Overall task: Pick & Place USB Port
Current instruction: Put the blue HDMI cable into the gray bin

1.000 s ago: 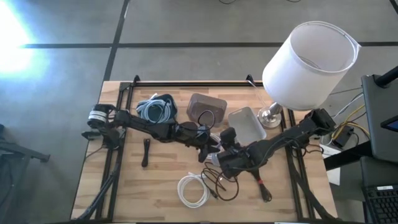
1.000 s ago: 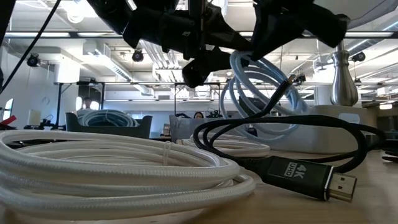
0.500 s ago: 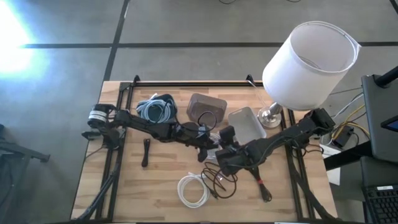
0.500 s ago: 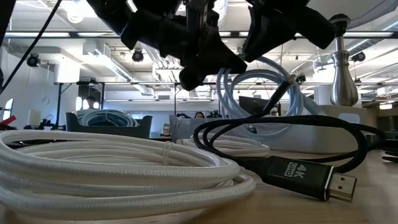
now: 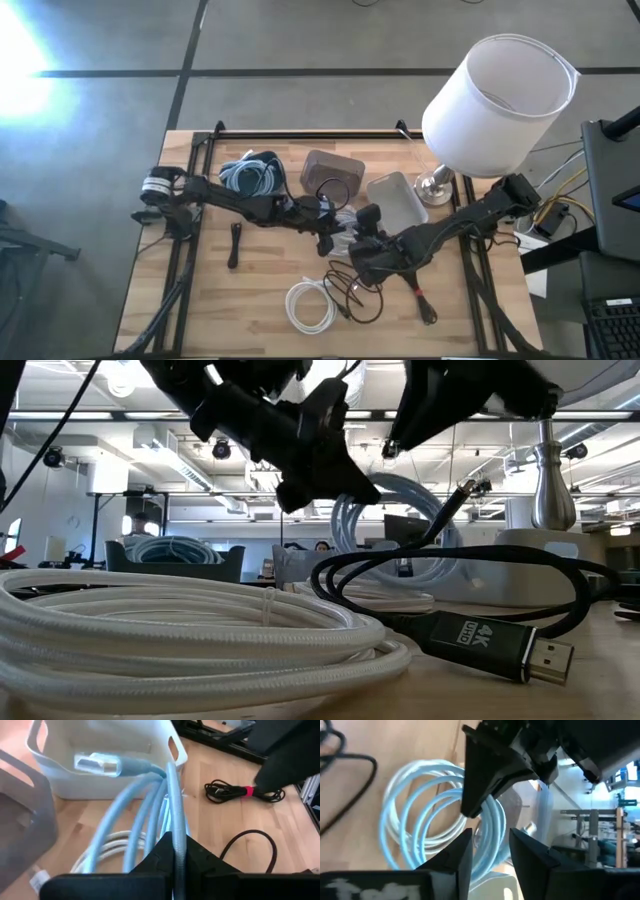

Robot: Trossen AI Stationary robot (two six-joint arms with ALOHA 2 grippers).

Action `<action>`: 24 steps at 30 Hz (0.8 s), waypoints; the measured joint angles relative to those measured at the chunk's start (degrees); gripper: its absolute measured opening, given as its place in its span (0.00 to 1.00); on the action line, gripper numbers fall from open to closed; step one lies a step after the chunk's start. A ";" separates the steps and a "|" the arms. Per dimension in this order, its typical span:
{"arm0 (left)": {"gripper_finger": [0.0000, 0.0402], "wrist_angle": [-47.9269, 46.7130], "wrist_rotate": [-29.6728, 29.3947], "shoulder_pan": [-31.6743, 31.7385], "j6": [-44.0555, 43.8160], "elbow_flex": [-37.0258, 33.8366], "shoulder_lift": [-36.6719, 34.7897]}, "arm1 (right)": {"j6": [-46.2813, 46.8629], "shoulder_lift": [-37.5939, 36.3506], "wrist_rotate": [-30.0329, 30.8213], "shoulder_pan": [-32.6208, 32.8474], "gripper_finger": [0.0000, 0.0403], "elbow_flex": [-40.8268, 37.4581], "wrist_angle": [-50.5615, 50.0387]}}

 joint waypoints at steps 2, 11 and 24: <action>0.04 -1.64 -0.08 0.41 0.08 0.00 -1.70 | 2.10 -1.53 -0.05 0.56 0.32 0.44 -3.65; 0.05 -17.96 -8.19 0.66 1.82 0.00 -15.20 | 16.44 -12.95 0.05 2.09 0.29 -4.70 -6.25; 0.05 -49.62 -23.66 1.28 -3.13 0.03 -36.42 | 12.87 -21.74 -0.18 1.94 0.30 -23.09 12.20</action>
